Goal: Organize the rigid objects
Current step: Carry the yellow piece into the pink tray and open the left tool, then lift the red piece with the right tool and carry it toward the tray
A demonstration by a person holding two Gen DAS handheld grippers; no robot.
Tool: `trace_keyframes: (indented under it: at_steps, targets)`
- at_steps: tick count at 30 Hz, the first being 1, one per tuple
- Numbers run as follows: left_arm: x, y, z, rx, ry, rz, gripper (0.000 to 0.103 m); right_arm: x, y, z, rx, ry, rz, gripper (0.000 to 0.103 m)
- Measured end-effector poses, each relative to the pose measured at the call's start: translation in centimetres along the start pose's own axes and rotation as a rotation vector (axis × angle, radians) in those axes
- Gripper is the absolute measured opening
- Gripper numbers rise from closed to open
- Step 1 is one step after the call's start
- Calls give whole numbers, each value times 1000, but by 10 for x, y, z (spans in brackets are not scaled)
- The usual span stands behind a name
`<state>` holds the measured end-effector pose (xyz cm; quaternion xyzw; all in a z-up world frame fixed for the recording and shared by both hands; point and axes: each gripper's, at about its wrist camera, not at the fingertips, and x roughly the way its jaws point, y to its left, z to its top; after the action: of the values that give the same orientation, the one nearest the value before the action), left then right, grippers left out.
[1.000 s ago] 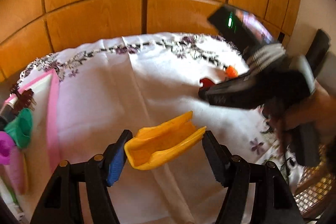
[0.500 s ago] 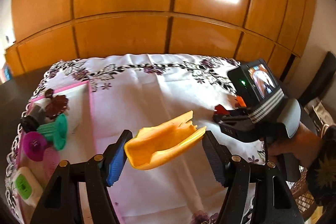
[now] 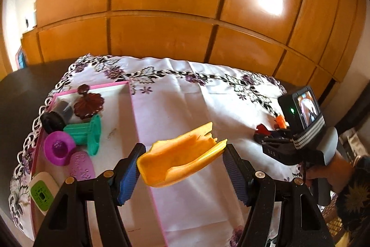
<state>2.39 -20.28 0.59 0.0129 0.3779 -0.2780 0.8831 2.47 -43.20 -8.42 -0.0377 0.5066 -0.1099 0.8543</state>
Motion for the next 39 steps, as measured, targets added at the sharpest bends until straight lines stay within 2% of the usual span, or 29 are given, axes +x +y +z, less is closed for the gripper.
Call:
trace_keyframes:
  at_steps: [4,10,17,23,25,28,34,39]
  targets:
    - [-2,38,11,-129,11,-17,69,0,1,0,-3,2,-4,14]
    - [-4,103,23,-311,6,-1,69,-1,2,0,-20,5,-17,14]
    - [23,138,31,-391,62,-26,69,-1,3,1,-24,10,-19,14]
    - [58,139,40,-367,121,-16,69,-1,3,1,-30,11,-23,14]
    - [61,136,45,-322,113,23,70,-1,3,1,-31,12,-23,14]
    - [65,136,49,-298,110,25,74,-1,3,1,-32,12,-24,14]
    - [56,143,46,-326,92,66,74,-1,3,0,-37,12,-28,14]
    - [33,128,37,-252,42,152,75,-2,4,0,-50,8,-37,14]
